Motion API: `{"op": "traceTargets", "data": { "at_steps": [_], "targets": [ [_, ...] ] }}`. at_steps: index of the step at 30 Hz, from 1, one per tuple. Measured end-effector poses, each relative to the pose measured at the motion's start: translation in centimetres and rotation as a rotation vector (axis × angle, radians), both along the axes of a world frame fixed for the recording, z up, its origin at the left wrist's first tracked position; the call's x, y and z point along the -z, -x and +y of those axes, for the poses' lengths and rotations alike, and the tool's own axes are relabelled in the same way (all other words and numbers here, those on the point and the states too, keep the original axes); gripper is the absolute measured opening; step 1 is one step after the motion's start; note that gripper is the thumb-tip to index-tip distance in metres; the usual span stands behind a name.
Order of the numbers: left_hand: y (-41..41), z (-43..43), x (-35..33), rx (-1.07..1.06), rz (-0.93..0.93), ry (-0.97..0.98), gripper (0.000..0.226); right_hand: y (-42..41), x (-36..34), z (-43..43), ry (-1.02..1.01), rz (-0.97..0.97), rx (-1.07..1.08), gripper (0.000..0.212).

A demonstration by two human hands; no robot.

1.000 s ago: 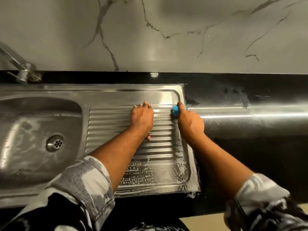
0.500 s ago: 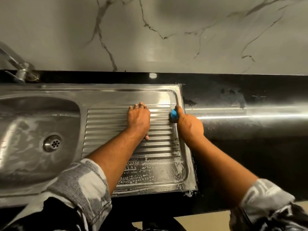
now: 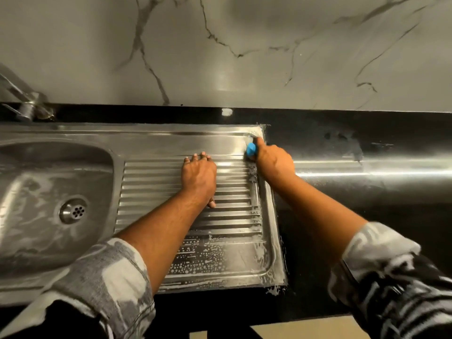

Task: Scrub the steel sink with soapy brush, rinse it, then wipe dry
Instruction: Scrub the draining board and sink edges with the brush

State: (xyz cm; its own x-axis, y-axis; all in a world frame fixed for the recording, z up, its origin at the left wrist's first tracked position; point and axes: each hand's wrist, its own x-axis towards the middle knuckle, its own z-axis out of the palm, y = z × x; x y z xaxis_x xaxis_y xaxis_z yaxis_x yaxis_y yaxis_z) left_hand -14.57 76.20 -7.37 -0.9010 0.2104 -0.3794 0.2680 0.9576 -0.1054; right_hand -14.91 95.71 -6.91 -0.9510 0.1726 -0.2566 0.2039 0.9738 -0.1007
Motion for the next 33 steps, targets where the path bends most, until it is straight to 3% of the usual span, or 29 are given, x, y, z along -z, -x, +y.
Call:
{"op": "traceTargets", "data": {
  "at_steps": [3, 8, 11, 15, 22, 25, 29, 33],
  "targets": [
    [-0.1, -0.5, 0.0, -0.019, -0.014, -0.019, 0.093, -6.9, -0.8, -0.5, -0.052, -0.120, -0.045, 0.045],
    [-0.2, -0.5, -0.3, -0.011, 0.020, -0.046, 0.063, -21.8, -2.8, -3.6, -0.008, -0.437, -0.039, 0.061],
    [-0.1, -0.4, -0.6, -0.005, 0.022, -0.037, 0.058, -24.5, -2.7, -4.1, -0.003, -0.461, 0.014, 0.072],
    [-0.1, -0.2, -0.9, -0.002, 0.023, -0.022, 0.055, -18.9, -1.2, -3.3, -0.028, -0.270, 0.003, 0.062],
    [-0.1, 0.0, -1.2, 0.009, -0.007, 0.009, 0.068, -1.6, 0.9, -0.8, 0.016, 0.061, 0.086, 0.036],
    [0.0, -0.2, -0.9, 0.001, -0.011, -0.019, 0.074, 3.4, 1.5, -0.3, 0.039, 0.107, 0.069, 0.041],
    [0.3, -1.4, -1.0, -0.059, -0.129, -0.081, 0.140, 5.1, 1.4, 1.4, 0.080, 0.072, 0.075, 0.048],
    [0.1, -5.9, -1.1, -0.197, -0.102, -0.118, 0.160, 3.2, 1.2, 2.9, 0.049, 0.100, 0.084, 0.040]
  ]
}}
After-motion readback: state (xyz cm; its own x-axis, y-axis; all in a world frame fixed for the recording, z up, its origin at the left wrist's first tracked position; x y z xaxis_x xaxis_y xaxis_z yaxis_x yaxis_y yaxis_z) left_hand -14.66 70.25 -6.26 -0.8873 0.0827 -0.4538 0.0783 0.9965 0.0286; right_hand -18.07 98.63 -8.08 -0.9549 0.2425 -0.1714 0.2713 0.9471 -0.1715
